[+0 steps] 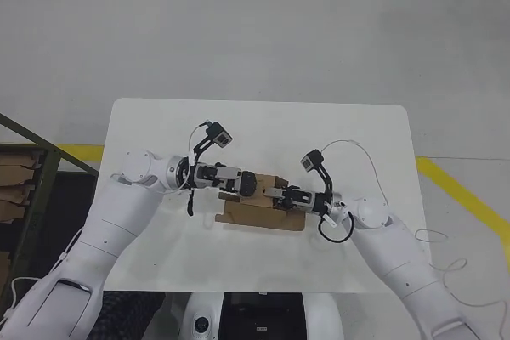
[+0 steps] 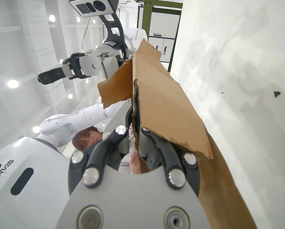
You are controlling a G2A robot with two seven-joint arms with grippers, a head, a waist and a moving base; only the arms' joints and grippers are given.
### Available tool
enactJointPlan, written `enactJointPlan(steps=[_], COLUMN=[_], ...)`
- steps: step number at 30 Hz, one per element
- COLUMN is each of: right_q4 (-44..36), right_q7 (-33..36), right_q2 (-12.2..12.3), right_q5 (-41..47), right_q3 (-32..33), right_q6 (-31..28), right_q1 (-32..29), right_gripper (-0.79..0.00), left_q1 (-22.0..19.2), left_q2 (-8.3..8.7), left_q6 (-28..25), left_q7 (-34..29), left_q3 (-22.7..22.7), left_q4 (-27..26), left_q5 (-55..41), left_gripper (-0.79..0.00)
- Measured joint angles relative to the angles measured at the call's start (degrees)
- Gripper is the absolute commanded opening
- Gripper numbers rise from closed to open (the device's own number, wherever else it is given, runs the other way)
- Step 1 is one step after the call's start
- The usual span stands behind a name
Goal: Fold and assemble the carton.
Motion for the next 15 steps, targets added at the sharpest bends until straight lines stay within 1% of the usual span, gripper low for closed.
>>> enactJointPlan(steps=[7,15], right_q4=[-1.13,-2.99], right_q7=[-0.37,-1.03], right_q2=[0.03,1.04], right_q5=[-0.67,0.31], right_q3=[0.13,4.12], right_q6=[-0.22,-1.58], right_q1=[-0.5,-2.77], right_gripper=[-0.785,-0.785], left_q1=[0.06,0.46], left_q2=[-0.19,0.1], left_q6=[-0.77,-2.12], left_q7=[0.77,2.13], left_q3=[0.16,-2.9], left_q4=[0.01,2.94], left_q5=[0.17,-2.0], left_gripper=[0.0,0.0])
